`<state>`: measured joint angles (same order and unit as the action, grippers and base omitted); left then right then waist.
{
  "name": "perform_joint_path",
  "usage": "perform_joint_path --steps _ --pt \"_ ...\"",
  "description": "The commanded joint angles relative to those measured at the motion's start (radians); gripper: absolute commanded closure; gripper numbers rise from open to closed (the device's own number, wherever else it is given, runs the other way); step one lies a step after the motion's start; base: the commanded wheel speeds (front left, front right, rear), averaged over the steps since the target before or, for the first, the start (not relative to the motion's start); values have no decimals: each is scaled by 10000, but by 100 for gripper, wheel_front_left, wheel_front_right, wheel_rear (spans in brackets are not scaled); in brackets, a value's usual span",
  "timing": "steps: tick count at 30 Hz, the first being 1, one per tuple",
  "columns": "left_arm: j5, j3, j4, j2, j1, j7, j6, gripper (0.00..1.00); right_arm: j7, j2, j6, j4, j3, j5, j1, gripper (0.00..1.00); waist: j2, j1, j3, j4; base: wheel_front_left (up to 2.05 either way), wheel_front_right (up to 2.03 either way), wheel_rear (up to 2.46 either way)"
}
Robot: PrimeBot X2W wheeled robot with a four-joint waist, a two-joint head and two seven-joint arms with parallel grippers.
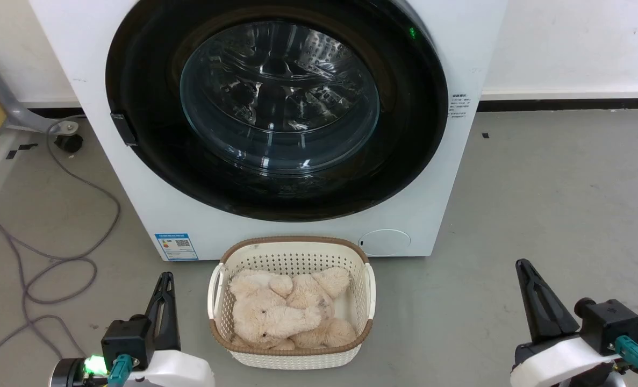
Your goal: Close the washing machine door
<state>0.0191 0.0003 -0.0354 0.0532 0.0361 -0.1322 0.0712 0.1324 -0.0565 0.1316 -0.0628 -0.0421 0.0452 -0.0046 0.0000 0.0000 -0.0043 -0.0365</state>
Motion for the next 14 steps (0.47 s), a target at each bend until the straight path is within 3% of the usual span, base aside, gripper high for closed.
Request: perform_joint_path --steps 1,14 --pt "-82 -1 44 -2 -151 42 -49 100 -39 31 -5 62 27 -48 23 100 0 0 1 4 0 0 0" --pt "-105 -2 108 -8 -195 309 -187 100 -307 38 -6 180 109 -132 28 100 0 0 9 79 0 0 0"
